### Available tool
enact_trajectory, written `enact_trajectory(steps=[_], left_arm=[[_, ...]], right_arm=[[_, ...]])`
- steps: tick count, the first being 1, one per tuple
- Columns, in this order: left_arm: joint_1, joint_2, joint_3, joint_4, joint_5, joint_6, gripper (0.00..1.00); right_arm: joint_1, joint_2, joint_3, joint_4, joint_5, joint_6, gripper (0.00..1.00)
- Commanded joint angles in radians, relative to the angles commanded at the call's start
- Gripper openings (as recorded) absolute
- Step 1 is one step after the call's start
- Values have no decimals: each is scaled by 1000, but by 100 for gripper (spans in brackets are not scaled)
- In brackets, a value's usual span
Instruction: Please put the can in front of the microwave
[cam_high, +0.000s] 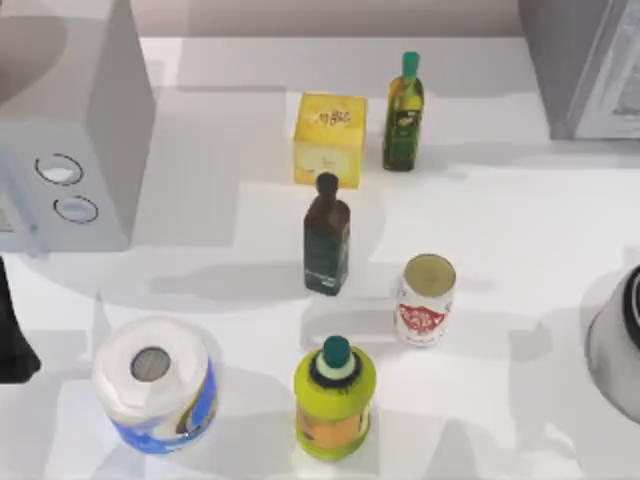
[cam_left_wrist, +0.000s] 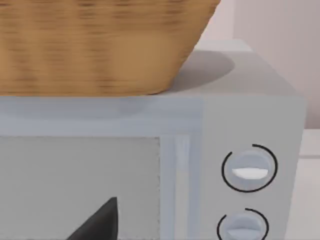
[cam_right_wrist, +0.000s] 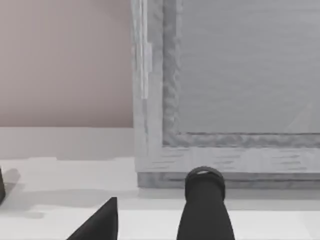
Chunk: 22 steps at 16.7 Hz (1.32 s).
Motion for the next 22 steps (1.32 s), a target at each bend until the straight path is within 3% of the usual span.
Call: enact_trajectory(steps=[5,9,14,22], left_arm=[[-25,57,54,-31,1,-4,100],[-111,267,251,-148,3,-16,100],[-279,676,643,-390,4,-35,100],[-601,1479,1438,-902,10,-55,100]], right_arm=[[0,0,0,0,0,0,100],[0,0,0,0,0,0,100],[0,0,0,0,0,0,100],[0,0,0,0,0,0,100]])
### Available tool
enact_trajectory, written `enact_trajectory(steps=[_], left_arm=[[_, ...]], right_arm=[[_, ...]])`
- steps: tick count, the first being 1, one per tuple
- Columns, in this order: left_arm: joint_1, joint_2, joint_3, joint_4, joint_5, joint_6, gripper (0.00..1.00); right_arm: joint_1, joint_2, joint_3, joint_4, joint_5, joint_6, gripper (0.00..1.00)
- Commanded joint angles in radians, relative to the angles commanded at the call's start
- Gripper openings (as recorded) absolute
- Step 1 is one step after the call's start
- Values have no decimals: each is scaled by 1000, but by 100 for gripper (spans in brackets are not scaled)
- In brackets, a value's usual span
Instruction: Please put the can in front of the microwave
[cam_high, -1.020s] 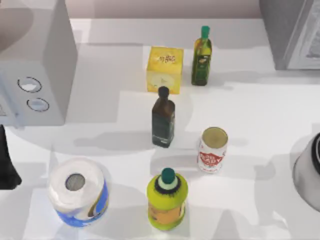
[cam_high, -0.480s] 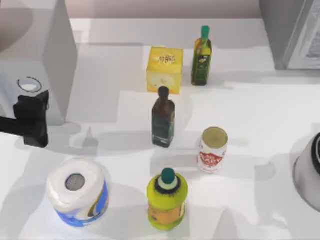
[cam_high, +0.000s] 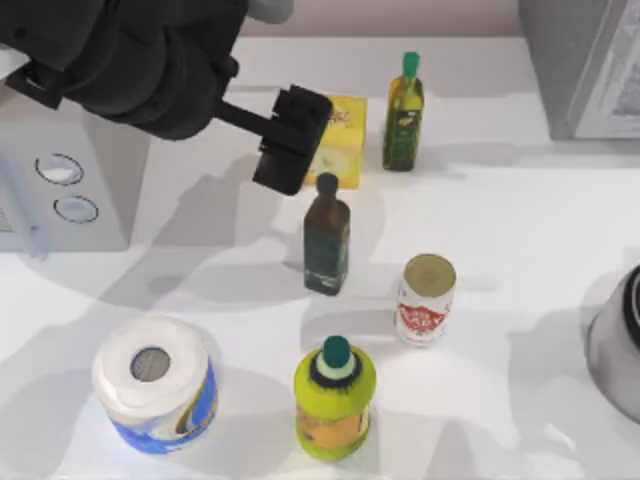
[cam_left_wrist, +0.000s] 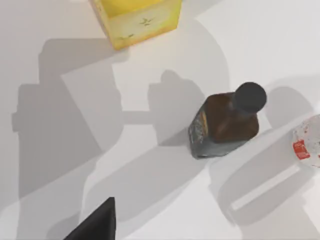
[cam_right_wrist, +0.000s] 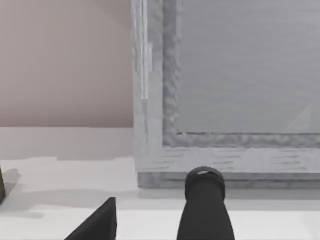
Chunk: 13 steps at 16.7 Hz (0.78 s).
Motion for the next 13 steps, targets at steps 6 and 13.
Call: enact_trajectory(steps=[6,13], left_arm=[[-195,553,574,-359,5,-6,100],[-279,965,992,-622,-1,-7,100]], right_arm=[[0,0,0,0,0,0,100],[0,0,0,0,0,0,100]])
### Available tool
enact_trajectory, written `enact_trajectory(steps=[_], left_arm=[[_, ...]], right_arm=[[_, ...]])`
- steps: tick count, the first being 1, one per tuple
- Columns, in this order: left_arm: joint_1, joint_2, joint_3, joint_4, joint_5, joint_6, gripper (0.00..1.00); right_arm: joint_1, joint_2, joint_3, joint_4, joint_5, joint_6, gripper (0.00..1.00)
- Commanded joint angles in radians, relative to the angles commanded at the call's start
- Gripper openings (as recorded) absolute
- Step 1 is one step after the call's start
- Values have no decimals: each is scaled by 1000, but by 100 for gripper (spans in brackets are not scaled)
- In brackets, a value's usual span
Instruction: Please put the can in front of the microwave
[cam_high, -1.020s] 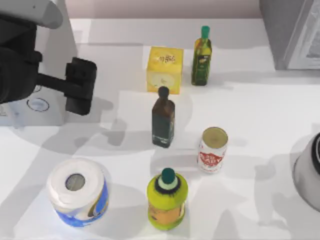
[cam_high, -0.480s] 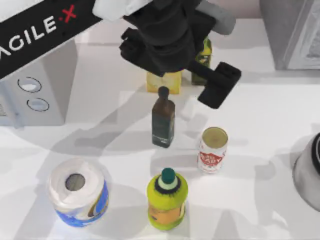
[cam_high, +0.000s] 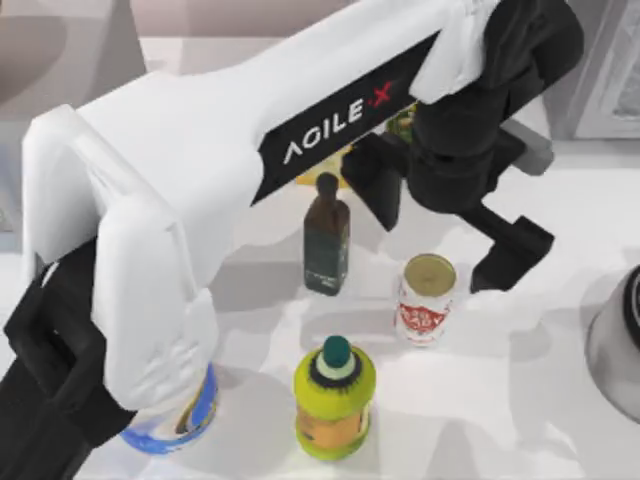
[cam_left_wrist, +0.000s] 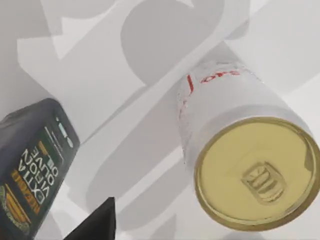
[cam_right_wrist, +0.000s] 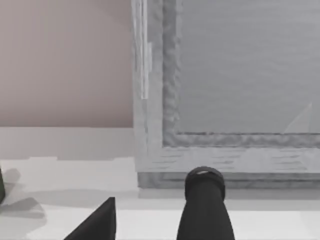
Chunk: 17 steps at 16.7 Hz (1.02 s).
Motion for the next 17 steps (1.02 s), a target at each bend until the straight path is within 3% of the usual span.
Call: enact_trajectory(steps=[9,17], left_arm=[[1,44,24,-11,-2,-2,100],[-9,17,-235,220,-3,-7,100]], right_arm=[[0,0,0,0,0,0,100],[0,0,0,0,0,0,100]])
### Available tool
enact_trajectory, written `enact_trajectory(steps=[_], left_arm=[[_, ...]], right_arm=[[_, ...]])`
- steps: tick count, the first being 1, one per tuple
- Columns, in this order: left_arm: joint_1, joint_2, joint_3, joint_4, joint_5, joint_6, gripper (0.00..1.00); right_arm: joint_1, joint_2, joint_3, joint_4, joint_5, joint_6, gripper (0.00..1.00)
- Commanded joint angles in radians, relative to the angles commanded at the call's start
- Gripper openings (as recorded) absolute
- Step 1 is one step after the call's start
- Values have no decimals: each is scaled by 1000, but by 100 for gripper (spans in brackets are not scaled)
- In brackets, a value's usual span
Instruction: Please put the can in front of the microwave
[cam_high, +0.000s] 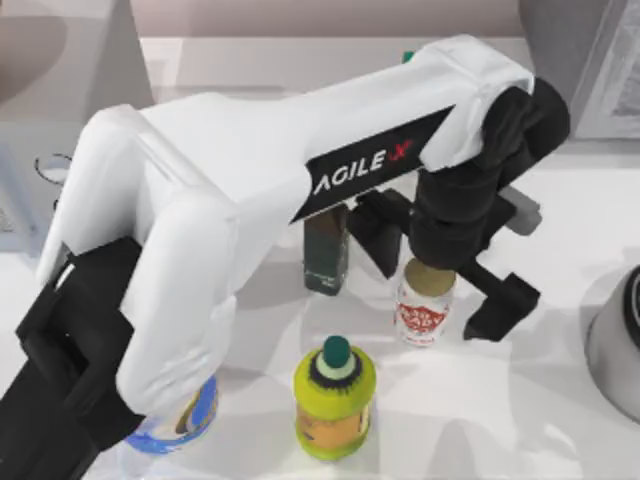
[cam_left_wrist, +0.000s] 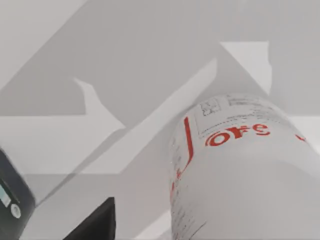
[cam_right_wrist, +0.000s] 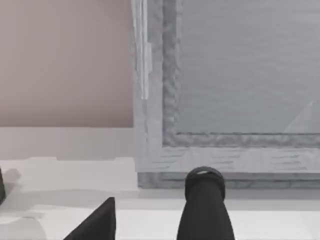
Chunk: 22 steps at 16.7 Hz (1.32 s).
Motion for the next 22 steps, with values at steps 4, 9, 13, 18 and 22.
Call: enact_trajectory(steps=[4,9,13,18,22], left_arm=[[9,-7,-27,20,-1,8,100],[9,-7,-27,20,-1,8,77],[9,-7,-27,20,-1,8,47],[9,-7,-27,20,-1,8,10],[9,-7,-27,20,-1,8,0]], right_arm=[[0,0,0,0,0,0,100],[0,0,0,0,0,0,100],[0,0,0,0,0,0,100],[0,0,0,0,0,0,100],[0,0,0,0,0,0,100]])
